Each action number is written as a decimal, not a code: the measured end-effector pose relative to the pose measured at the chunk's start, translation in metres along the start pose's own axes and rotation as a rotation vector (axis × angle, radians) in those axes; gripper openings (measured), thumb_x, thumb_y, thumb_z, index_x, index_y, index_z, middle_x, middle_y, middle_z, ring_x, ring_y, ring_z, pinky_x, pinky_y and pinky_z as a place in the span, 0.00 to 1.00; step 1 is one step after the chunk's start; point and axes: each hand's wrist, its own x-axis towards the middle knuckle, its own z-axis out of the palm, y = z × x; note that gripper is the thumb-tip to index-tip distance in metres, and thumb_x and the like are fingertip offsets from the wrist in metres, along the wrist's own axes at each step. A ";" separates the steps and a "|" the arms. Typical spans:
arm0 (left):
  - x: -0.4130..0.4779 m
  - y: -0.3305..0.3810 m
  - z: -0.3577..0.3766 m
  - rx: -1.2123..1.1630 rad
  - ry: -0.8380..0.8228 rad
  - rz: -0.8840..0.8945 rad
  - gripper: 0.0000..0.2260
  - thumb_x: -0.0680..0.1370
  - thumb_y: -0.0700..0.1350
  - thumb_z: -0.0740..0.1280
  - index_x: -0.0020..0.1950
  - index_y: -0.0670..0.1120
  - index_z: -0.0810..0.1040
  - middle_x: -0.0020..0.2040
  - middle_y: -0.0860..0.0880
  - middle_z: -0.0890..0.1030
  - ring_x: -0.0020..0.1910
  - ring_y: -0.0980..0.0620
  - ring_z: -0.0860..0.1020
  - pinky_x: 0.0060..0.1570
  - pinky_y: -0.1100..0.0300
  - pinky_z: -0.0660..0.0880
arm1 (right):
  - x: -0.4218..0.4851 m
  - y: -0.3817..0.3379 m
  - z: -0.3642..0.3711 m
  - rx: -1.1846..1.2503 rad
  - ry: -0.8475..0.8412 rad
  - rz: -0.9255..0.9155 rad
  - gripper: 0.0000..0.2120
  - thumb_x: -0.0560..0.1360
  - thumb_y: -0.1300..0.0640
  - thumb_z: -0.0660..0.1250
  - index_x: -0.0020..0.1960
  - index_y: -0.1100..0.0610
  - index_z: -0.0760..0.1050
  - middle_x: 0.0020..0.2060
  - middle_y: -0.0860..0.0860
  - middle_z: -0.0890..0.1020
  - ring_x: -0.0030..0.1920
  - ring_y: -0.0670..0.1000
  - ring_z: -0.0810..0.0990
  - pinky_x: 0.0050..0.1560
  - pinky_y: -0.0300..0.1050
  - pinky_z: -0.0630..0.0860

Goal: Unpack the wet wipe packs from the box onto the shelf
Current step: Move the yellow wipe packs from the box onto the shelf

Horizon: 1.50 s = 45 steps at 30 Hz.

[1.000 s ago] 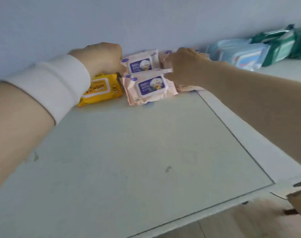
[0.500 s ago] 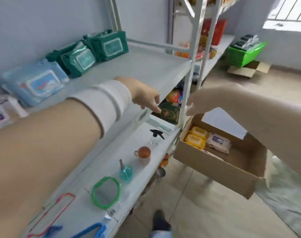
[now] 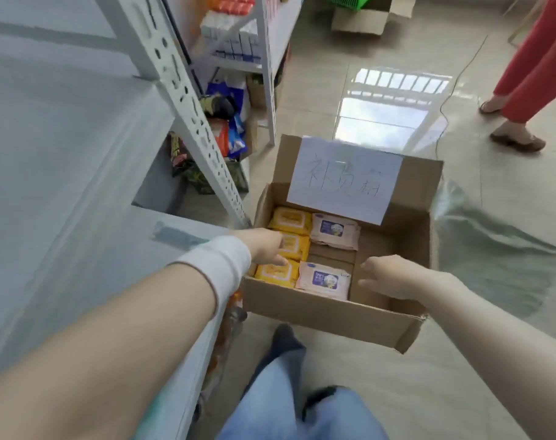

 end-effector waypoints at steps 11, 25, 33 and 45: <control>0.208 -0.020 0.064 -0.496 -0.125 -0.290 0.35 0.76 0.57 0.64 0.76 0.44 0.54 0.74 0.40 0.60 0.71 0.41 0.65 0.70 0.48 0.63 | 0.186 0.017 0.080 0.442 -0.252 -0.022 0.26 0.77 0.46 0.61 0.71 0.56 0.64 0.68 0.54 0.71 0.67 0.54 0.71 0.65 0.44 0.68; 0.460 -0.041 0.083 -0.692 0.386 -0.663 0.38 0.72 0.59 0.68 0.73 0.42 0.53 0.71 0.41 0.61 0.72 0.42 0.58 0.68 0.50 0.58 | 0.420 -0.072 0.142 0.887 0.154 0.373 0.38 0.66 0.34 0.67 0.63 0.62 0.66 0.60 0.57 0.72 0.63 0.59 0.66 0.63 0.51 0.64; 0.457 -0.060 0.077 -0.932 0.305 -0.533 0.34 0.69 0.58 0.72 0.69 0.44 0.67 0.67 0.45 0.73 0.67 0.43 0.71 0.64 0.52 0.70 | 0.406 -0.082 0.125 1.440 0.034 0.353 0.33 0.65 0.48 0.76 0.62 0.58 0.64 0.53 0.52 0.78 0.56 0.55 0.77 0.54 0.44 0.74; 0.384 -0.064 0.073 -1.231 0.407 -0.432 0.39 0.52 0.62 0.74 0.58 0.45 0.77 0.53 0.47 0.82 0.53 0.46 0.81 0.55 0.47 0.78 | 0.326 -0.020 0.135 1.516 0.011 0.247 0.09 0.70 0.51 0.72 0.49 0.47 0.76 0.53 0.52 0.83 0.54 0.54 0.81 0.59 0.53 0.76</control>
